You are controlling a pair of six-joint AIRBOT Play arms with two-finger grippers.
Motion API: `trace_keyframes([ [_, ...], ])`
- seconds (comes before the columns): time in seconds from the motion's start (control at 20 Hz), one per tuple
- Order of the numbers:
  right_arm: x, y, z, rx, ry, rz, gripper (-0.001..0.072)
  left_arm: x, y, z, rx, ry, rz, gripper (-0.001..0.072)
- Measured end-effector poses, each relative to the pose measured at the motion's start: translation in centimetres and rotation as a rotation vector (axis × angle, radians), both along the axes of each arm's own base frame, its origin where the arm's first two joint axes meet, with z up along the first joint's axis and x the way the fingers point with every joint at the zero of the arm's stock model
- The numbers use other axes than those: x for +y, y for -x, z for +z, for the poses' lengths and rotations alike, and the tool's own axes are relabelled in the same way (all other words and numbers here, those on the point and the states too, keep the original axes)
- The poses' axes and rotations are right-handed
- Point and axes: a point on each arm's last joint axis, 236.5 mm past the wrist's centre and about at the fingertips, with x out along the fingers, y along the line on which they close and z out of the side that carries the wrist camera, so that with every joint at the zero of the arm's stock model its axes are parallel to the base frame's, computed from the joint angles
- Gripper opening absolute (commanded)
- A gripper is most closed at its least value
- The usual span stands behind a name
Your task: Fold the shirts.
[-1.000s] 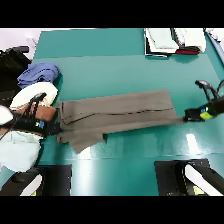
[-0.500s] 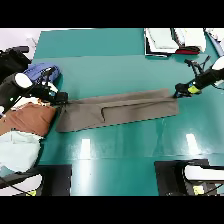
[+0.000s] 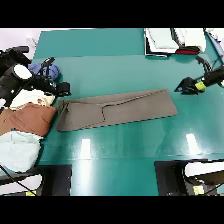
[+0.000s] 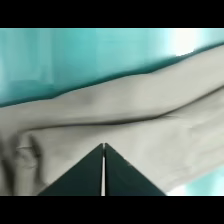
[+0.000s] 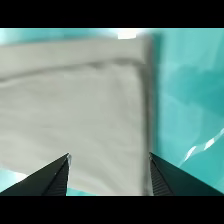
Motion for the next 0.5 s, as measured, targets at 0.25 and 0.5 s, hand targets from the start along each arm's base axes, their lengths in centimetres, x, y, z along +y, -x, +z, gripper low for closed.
trace_keyframes([
  [0.25,0.4,2.0,-4.9,0.09,-0.148,-0.056,0.0506,-5.9,0.3,0.7,-0.045,0.062,-0.068,0.0024],
  [0.5,5.1,1.3,-7.2,0.109,-0.228,0.01,0.0014,-14.2,1.3,-1.4,-0.059,0.102,-0.127,0.0024],
])
